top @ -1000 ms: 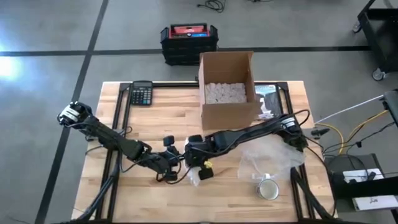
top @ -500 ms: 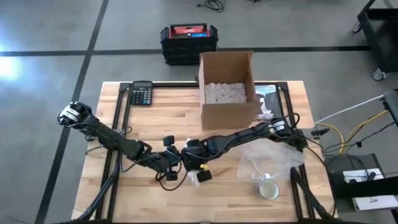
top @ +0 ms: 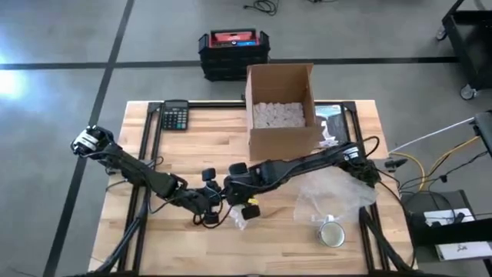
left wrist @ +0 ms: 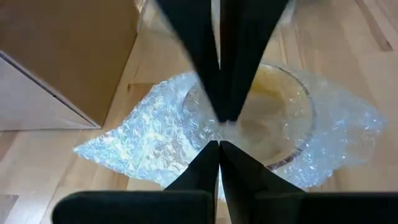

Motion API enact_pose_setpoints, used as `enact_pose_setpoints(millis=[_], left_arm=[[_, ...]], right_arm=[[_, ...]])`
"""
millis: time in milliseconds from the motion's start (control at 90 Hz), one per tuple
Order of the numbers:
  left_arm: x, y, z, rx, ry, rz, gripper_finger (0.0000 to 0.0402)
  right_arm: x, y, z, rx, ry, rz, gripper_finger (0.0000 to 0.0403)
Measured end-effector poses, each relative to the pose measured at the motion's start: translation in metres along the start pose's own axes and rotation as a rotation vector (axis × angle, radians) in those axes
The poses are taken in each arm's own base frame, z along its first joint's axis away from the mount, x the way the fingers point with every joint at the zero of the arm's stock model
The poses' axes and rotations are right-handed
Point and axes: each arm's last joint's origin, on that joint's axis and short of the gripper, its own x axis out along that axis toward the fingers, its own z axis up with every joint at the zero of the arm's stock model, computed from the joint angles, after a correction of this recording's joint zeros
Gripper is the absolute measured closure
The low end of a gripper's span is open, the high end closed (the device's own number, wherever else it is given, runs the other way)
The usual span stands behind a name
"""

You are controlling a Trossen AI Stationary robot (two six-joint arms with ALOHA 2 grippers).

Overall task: Wrap mug
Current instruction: Wrap the yellow mug with the left transparent bubble wrap

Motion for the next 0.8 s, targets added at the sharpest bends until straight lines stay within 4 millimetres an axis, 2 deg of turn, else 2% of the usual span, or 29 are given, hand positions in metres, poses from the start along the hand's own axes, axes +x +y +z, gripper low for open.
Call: enact_pose_setpoints(millis=[67, 222, 356, 567, 700, 800], left_arm=[[0.0, 0.0, 0.0, 0.001, 0.003, -0.005, 0.0402], [0.0, 0.0, 0.0, 0.0, 0.002, -0.007, 0.0402], [0.0, 0.0, 0.0, 0.0, 0.003, -0.009, 0.0402], [0.0, 0.0, 0.0, 0.0, 0.002, -0.01, 0.0402], [0.0, 0.0, 0.0, -0.001, 0.003, -0.013, 0.0402], [0.0, 0.0, 0.0, 0.0, 0.003, -0.014, 0.0402]], right_arm=[[0.016, 0.002, -0.006, -0.001, 0.031, 0.006, 0.0403], [0.037, 0.004, -0.011, 0.021, 0.061, 0.013, 0.0403], [0.039, 0.005, -0.012, 0.003, 0.069, 0.014, 0.0403], [0.014, 0.004, -0.002, -0.011, 0.032, 0.02, 0.0403], [-0.017, 0.002, 0.004, -0.012, 0.025, 0.023, 0.0403], [-0.035, 0.001, 0.0, -0.009, 0.085, 0.022, 0.0403]])
